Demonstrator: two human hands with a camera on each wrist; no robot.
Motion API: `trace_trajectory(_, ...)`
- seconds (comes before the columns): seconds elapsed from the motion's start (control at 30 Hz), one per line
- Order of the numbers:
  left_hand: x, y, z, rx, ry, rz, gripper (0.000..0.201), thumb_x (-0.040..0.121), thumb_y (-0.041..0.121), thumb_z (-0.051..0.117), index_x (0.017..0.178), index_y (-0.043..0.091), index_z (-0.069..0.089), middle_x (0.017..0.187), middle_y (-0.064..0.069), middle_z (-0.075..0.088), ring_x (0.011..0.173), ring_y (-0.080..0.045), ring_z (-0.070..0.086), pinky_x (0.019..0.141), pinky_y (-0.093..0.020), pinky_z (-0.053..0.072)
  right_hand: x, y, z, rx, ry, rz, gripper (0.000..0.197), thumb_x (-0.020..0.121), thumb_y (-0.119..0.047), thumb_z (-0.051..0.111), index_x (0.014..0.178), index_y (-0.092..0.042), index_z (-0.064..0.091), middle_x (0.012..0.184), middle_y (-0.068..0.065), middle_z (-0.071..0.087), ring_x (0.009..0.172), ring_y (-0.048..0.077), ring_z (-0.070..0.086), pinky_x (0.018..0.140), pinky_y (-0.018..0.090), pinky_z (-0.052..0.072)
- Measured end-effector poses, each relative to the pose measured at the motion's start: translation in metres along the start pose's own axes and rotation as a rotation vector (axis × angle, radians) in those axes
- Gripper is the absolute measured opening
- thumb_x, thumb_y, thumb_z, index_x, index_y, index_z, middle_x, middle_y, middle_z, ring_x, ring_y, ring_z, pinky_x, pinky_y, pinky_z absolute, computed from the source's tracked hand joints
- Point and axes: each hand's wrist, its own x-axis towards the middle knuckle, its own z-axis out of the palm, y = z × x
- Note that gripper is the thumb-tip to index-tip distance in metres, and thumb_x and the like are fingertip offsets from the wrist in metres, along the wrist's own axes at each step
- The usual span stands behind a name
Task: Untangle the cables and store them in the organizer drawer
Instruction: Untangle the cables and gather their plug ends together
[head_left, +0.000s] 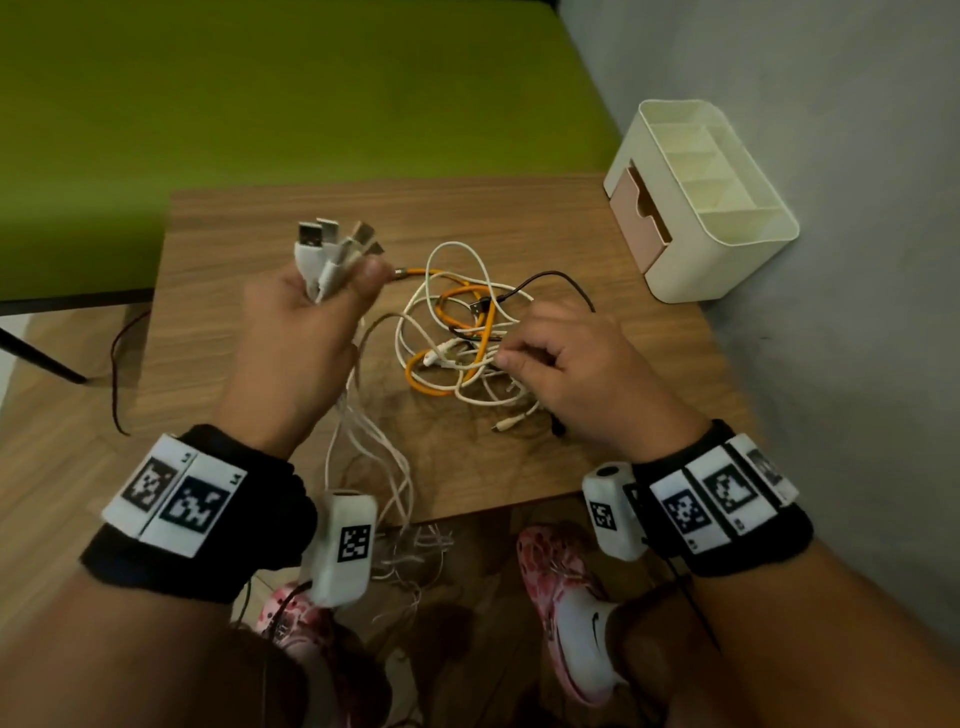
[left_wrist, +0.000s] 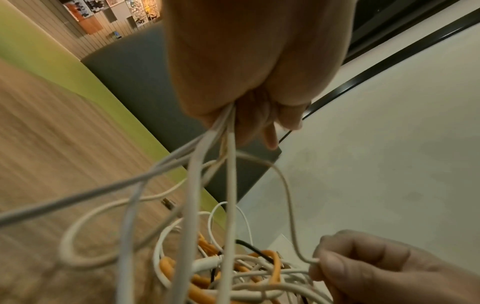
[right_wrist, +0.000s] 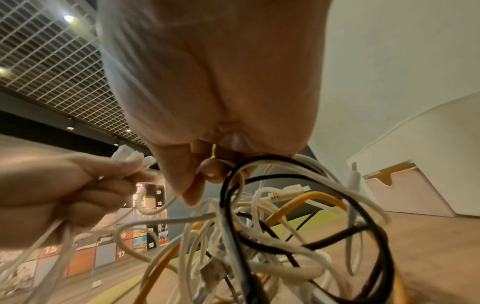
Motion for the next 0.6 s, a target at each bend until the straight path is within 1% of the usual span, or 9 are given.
trace_trajectory(0.07, -0.003, 0.001, 0.004, 0.006, 0.022, 0.077, 0.028, 0.086, 0.04, 0.064, 0.093, 0.014, 0.071, 0.05, 0.021, 0.051, 0.049, 0.006, 0.042, 0.052, -0.022, 0.034, 0.001, -0.006, 0.005, -0.094, 0.003, -0.011, 0.014, 0.094, -0.033, 0.06, 0.088, -0.025, 0.069, 0.081, -0.017, 0.047, 0.092, 0.004, 0.042, 0.091, 0.048, 0.033)
trace_trajectory(0.13, -0.01, 0.003, 0.015, 0.041, -0.049, 0.124, 0.012, 0.092, 0.026, 0.064, 0.092, 0.016, 0.07, 0.052, 0.023, 0.054, 0.047, 0.008, 0.045, 0.05, -0.013, 0.035, 0.002, -0.013, 0.011, -0.125, 0.052, -0.065, 0.018, 0.093, -0.032, 0.06, 0.088, -0.019, 0.071, 0.085, -0.015, 0.049, 0.091, 0.006, 0.041, 0.086, 0.045, 0.032)
trace_trajectory(0.17, -0.014, 0.003, 0.021, 0.07, -0.101, 0.122, 0.011, 0.094, 0.021, 0.062, 0.092, 0.014, 0.07, 0.051, 0.023, 0.054, 0.045, 0.008, 0.045, 0.048, -0.011, 0.034, 0.002, -0.015, 0.014, -0.127, 0.083, -0.094, 0.02, 0.092, -0.032, 0.058, 0.087, -0.018, 0.071, 0.086, -0.011, 0.053, 0.091, 0.01, 0.045, 0.083, 0.045, 0.032)
trace_trajectory(0.23, -0.016, 0.0, 0.027, 0.153, -0.215, 0.111, 0.016, 0.095, 0.02, 0.06, 0.089, 0.008, 0.069, 0.053, 0.019, 0.054, 0.047, 0.005, 0.043, 0.049, -0.014, 0.034, 0.002, -0.018, 0.016, -0.106, 0.133, -0.128, 0.023, 0.09, -0.035, 0.055, 0.088, -0.018, 0.071, 0.087, -0.008, 0.056, 0.091, 0.014, 0.05, 0.078, 0.042, 0.032)
trace_trajectory(0.3, -0.015, -0.001, 0.028, 0.217, -0.291, 0.108, 0.017, 0.096, 0.018, 0.06, 0.082, 0.01, 0.066, 0.056, 0.019, 0.055, 0.052, 0.005, 0.044, 0.054, -0.015, 0.035, 0.002, -0.018, 0.014, -0.069, 0.205, -0.16, 0.024, 0.091, -0.035, 0.053, 0.089, -0.018, 0.07, 0.086, -0.006, 0.057, 0.09, 0.016, 0.051, 0.075, 0.038, 0.031)
trace_trajectory(0.4, -0.014, -0.002, 0.029, 0.284, -0.361, 0.066, 0.026, 0.095, 0.02, 0.06, 0.071, 0.013, 0.059, 0.048, 0.018, 0.048, 0.047, 0.002, 0.039, 0.048, -0.016, 0.029, 0.002, -0.019, 0.01, -0.05, 0.28, -0.209, 0.02, 0.092, -0.029, 0.055, 0.091, -0.015, 0.07, 0.086, -0.003, 0.057, 0.086, 0.021, 0.053, 0.075, 0.036, 0.031)
trace_trajectory(0.47, -0.014, -0.002, 0.031, 0.351, -0.401, 0.067, 0.029, 0.095, 0.021, 0.06, 0.066, 0.017, 0.056, 0.047, 0.018, 0.047, 0.044, 0.001, 0.038, 0.046, -0.016, 0.028, 0.002, -0.017, 0.011, -0.073, 0.287, -0.222, 0.016, 0.092, -0.024, 0.058, 0.094, -0.014, 0.07, 0.087, -0.001, 0.057, 0.086, 0.021, 0.052, 0.077, 0.034, 0.028)
trace_trajectory(0.53, -0.012, 0.0, 0.03, 0.378, -0.441, 0.056, 0.027, 0.095, 0.02, 0.06, 0.07, 0.011, 0.059, 0.046, 0.017, 0.047, 0.042, 0.001, 0.038, 0.045, -0.014, 0.028, 0.001, -0.014, 0.012, -0.06, 0.278, -0.223, 0.016, 0.093, -0.025, 0.058, 0.096, -0.014, 0.069, 0.088, -0.001, 0.057, 0.087, 0.02, 0.051, 0.077, 0.031, 0.026)
trace_trajectory(0.6, -0.011, 0.002, 0.027, 0.314, -0.487, 0.027, 0.029, 0.094, 0.02, 0.062, 0.067, 0.011, 0.057, 0.044, 0.015, 0.044, 0.04, 0.0, 0.036, 0.043, -0.014, 0.028, -0.001, -0.012, 0.011, -0.02, 0.26, -0.214, 0.016, 0.095, -0.028, 0.059, 0.099, -0.016, 0.068, 0.091, -0.004, 0.057, 0.09, 0.017, 0.051, 0.078, 0.031, 0.028)
